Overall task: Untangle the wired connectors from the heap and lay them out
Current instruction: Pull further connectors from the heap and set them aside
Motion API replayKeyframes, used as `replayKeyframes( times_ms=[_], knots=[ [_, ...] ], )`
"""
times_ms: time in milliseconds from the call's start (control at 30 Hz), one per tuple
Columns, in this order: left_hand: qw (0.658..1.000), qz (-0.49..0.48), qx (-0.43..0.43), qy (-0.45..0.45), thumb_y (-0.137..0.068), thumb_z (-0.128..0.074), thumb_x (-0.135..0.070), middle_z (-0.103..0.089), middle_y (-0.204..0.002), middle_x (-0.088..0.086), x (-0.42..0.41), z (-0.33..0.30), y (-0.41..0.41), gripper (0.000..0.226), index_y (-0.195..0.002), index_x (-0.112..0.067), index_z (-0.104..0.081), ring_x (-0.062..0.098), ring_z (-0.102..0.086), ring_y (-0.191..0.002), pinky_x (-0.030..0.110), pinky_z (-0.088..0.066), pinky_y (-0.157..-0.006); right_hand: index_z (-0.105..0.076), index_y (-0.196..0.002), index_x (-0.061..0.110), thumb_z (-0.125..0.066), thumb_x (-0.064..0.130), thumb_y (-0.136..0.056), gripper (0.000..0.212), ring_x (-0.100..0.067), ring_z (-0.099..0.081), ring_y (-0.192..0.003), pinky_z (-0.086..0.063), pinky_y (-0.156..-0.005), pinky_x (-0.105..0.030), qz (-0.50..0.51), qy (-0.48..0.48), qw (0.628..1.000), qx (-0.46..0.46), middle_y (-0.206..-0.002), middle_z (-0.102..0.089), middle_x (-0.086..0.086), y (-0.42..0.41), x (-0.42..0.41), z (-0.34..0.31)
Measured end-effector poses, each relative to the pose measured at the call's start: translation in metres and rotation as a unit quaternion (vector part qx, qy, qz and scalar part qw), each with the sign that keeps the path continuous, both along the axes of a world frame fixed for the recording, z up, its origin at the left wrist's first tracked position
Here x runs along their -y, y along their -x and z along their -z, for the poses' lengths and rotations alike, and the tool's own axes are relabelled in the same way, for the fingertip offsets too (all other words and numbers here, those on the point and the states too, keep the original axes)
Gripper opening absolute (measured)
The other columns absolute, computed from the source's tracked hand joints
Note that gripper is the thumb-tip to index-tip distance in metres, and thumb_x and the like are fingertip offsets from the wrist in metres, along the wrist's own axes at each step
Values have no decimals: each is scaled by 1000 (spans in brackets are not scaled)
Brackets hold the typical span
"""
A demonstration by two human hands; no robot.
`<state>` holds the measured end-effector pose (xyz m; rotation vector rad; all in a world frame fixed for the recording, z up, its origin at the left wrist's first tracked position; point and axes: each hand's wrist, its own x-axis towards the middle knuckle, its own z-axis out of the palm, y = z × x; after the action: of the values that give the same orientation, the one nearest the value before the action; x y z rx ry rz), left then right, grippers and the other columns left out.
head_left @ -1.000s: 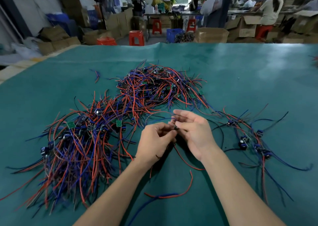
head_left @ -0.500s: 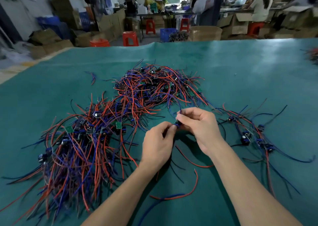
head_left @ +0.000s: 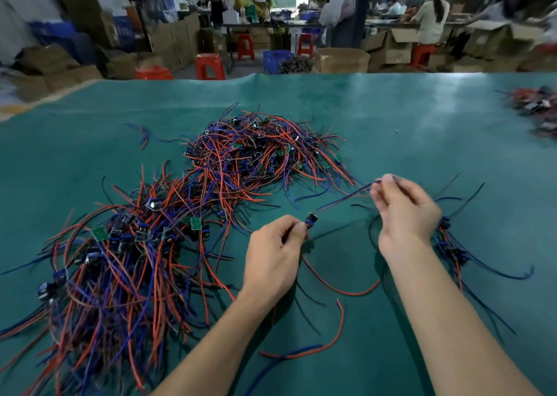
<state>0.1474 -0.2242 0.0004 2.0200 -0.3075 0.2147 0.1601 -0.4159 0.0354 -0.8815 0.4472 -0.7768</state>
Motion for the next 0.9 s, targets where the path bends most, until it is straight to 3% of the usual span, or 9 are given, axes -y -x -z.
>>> replayKeyframes(
  times_ms=[100, 167, 233, 267, 333, 500, 700, 833, 900],
  knots=[
    [999, -33, 11, 31, -101, -55, -25, -50, -51, -18, 1, -2, -1, 25, -78, -18, -64, 5, -40, -48, 20, -27, -49, -64, -79, 7, -69, 1, -93, 16, -15, -69, -57, -58, -63, -26, -23, -14, 999, -36, -71, -70, -13, 3, -7, -1],
    [998, -34, 20, 38, -101, -53, -24, -52, -52, -17, 1, -2, -1, 24, -81, -17, -64, 5, -40, -49, 22, -31, -50, -69, -81, 6, -72, 11, -93, 13, -17, -69, -59, -57, -57, -26, -146, 102, 979, -98, -73, -73, -14, 5, -26, 3],
    [999, -23, 24, 41, -102, -52, -24, -53, -55, -8, 1, -2, -1, 26, -80, -14, -61, 14, -45, -53, 37, -42, -56, -75, -82, 10, -75, 25, -91, 18, -15, -69, -68, -54, -57, -25, -267, 244, 921, -146, -77, -76, -7, 7, -42, 9],
    [999, -14, 26, 35, -102, -51, -24, -55, -57, -2, 1, -2, -1, 27, -78, -13, -59, 21, -49, -56, 44, -46, -59, -78, -82, 12, -77, 26, -90, 16, -12, -69, -71, -52, -58, -25, -296, 284, 900, -149, -77, -76, -3, 8, -46, 10],
    [999, 2, 26, 20, -101, -50, -25, -58, -59, 0, 0, -1, -1, 26, -80, -15, -61, 26, -56, -61, 48, -48, -63, -79, -80, 17, -78, 19, -89, 9, -9, -67, -73, -50, -60, -25, -318, 293, 894, -118, -76, -75, 1, 11, -46, 8],
    [1000, 5, 12, 2, -93, -49, -34, -57, -57, -7, 4, -4, 2, 25, -83, -21, -67, 20, -55, -59, 41, -51, -63, -74, -75, 15, -74, -2, -87, 21, -8, -66, -65, -52, -57, -19, -271, 267, 924, -43, -69, -72, 4, 13, -43, 0],
    [1000, 20, 1, -11, -85, -46, -39, -58, -58, -7, 4, -6, 3, 25, -78, -22, -63, 19, -57, -62, 41, -52, -65, -69, -77, 10, -67, -6, -90, 20, -10, -65, -64, -49, -59, -21, -122, 153, 980, 40, -66, -70, 5, 22, -18, -38],
    [1000, 16, 2, -14, -83, -44, -42, -58, -61, -3, 4, -3, 3, 27, -78, -22, -62, 23, -58, -65, 43, -52, -66, -72, -68, 16, -68, -1, -91, 29, -10, -65, -61, -48, -55, -21, -93, 115, 982, 118, -65, -70, 4, 34, -22, -88],
    [1000, 13, 1, -10, -84, -44, -45, -60, -62, -3, 4, -3, 4, 29, -80, -22, -62, 23, -59, -66, 42, -52, -67, -74, -64, 17, -71, 4, -91, 30, -12, -64, -59, -48, -51, -21, -132, 136, 972, 136, -67, -71, 1, 29, -44, -112]
  ],
)
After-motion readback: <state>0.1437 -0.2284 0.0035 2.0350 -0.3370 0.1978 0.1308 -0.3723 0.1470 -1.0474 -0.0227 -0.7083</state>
